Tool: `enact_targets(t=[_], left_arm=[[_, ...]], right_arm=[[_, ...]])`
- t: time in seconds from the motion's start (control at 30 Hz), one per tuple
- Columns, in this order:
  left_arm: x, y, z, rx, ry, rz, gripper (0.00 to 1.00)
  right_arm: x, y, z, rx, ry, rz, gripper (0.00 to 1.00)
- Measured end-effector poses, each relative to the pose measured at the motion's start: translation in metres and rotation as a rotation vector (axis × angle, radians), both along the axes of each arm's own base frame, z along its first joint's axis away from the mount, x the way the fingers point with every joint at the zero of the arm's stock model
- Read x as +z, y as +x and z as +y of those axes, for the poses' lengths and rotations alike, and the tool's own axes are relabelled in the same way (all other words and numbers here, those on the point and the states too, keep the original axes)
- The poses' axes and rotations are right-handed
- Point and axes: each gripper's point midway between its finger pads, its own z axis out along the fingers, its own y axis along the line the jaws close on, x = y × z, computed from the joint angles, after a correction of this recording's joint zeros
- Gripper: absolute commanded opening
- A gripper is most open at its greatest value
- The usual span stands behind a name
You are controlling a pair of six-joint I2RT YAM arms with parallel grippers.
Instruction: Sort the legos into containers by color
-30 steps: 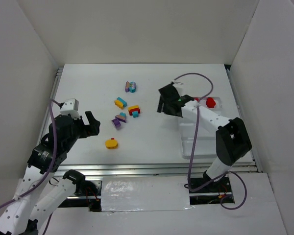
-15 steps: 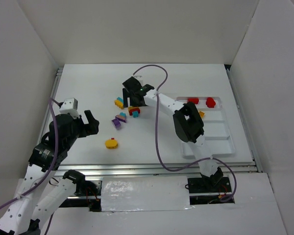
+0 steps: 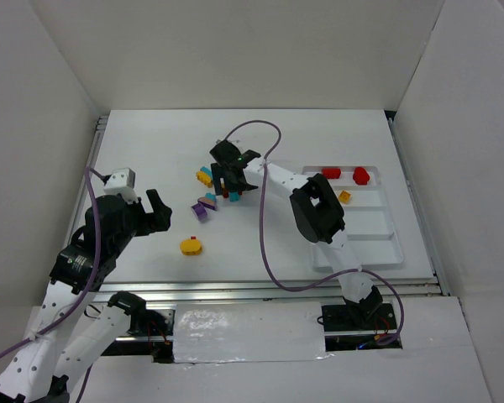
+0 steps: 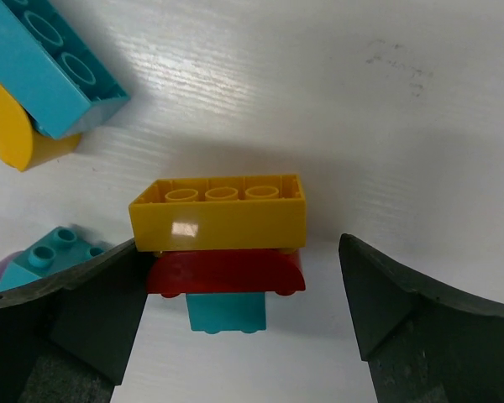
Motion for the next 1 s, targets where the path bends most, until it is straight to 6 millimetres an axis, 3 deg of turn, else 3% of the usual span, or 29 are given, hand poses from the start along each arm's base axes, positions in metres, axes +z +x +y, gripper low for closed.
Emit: enact_targets(t=[0.27, 0.37, 0.47, 0.57, 0.67, 0.73, 0.9, 1.0], left_arm=[[0.0, 0.0, -0.001, -0.007, -0.003, 0.001, 0.99], [0.0, 0.0, -0.001, -0.007, -0.003, 0.0, 0.99], [0.002, -0.001, 0.001, 0.004, -0.003, -0.008, 0.99], [0.006, -0.002, 0.009, 0.042, 0.002, -0.028, 0.99], [0.009, -0.004, 0.018, 0.084, 0.007, -0.048, 1.0], [0.013, -0.006, 0.022, 0.1, 0.005, -0.066, 0.99], [0.013, -0.006, 0.023, 0.108, 0.009, -0.066, 1.0], [0.013, -0.007, 0.023, 0.108, 0.008, -0.067, 1.0]], right_arm=[[-0.007, -0.012, -0.007, 0.008, -0.006, 0.006, 0.99], [0.002, -0.018, -0.012, 0.002, -0.021, -0.013, 1.0], [0.024, -0.025, -0.008, 0.013, -0.005, -0.055, 1.0], [0.061, -0.041, 0.008, 0.059, 0.045, -0.111, 1.0], [0.097, -0.063, 0.041, 0.146, 0.119, -0.169, 0.99], [0.108, -0.078, 0.063, 0.202, 0.149, -0.186, 0.99], [0.098, -0.096, 0.109, 0.298, 0.158, -0.177, 0.97], [0.073, -0.094, 0.115, 0.309, 0.124, -0.146, 0.95]])
